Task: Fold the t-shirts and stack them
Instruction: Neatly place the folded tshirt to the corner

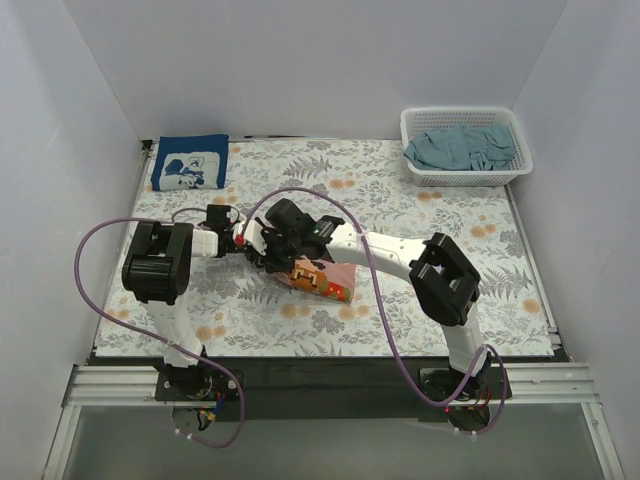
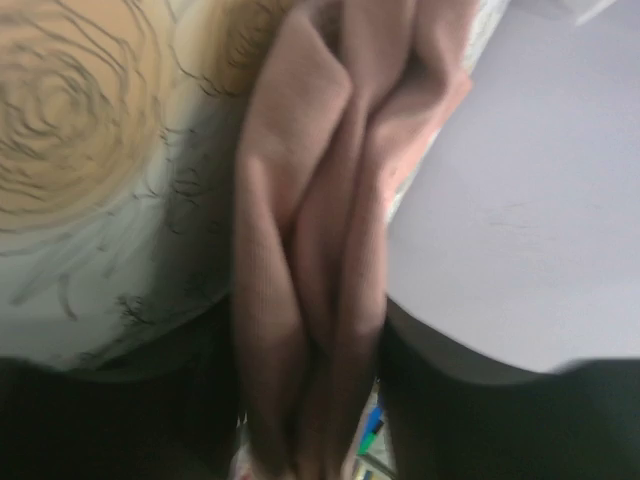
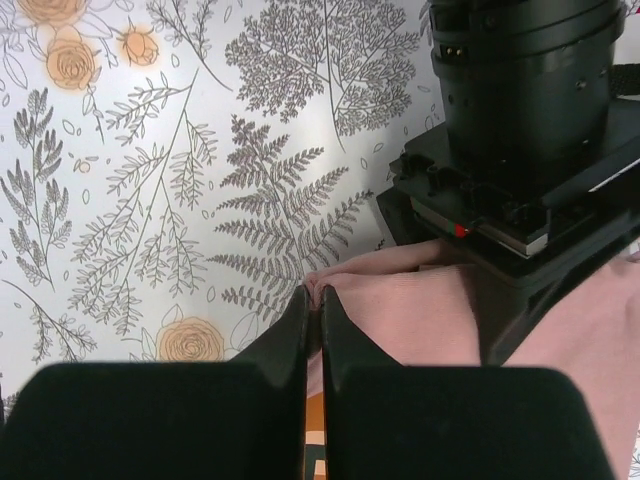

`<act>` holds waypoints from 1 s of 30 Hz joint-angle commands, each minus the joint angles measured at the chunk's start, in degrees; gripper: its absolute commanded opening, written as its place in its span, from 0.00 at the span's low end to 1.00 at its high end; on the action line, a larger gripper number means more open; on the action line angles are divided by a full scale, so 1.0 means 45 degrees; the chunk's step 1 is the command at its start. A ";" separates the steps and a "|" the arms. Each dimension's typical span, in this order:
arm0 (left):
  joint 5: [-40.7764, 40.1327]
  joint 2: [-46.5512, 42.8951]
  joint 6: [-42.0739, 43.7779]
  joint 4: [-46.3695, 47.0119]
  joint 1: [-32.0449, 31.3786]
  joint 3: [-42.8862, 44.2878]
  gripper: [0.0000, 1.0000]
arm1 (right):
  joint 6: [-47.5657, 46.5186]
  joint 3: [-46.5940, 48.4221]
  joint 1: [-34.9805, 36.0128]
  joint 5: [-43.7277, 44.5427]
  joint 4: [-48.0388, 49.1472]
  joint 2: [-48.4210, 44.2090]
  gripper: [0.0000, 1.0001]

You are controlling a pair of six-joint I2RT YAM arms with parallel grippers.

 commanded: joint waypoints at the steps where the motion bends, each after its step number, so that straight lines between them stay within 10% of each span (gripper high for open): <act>1: -0.1048 0.0296 -0.0077 -0.0840 -0.0039 0.0530 0.41 | 0.0404 0.0607 0.0076 -0.0276 0.0668 0.0215 0.01; 6: -0.2276 0.0550 0.2186 -0.3418 -0.0039 0.2327 0.06 | 0.0560 0.0646 0.0076 -0.0256 0.0707 0.0216 0.03; 10: -0.3563 0.0784 0.4705 -0.6147 -0.0039 0.4102 0.00 | 0.1476 0.0218 -0.0527 -0.1386 0.0649 -0.0329 0.70; 16: -0.5770 0.1564 0.7987 -0.8263 -0.0019 0.7324 0.00 | 0.2104 -0.1538 -0.2675 -0.2385 0.0473 -0.2028 0.98; 25: -0.7962 0.5057 1.0881 -1.0316 0.0702 1.6223 0.00 | 0.1615 -0.3747 -0.5352 -0.2365 -0.0483 -0.4022 0.98; 30: -0.8761 0.5590 1.1525 -0.9228 0.0977 1.7895 0.00 | 0.1733 -0.3943 -0.5841 -0.2619 -0.0503 -0.4159 0.98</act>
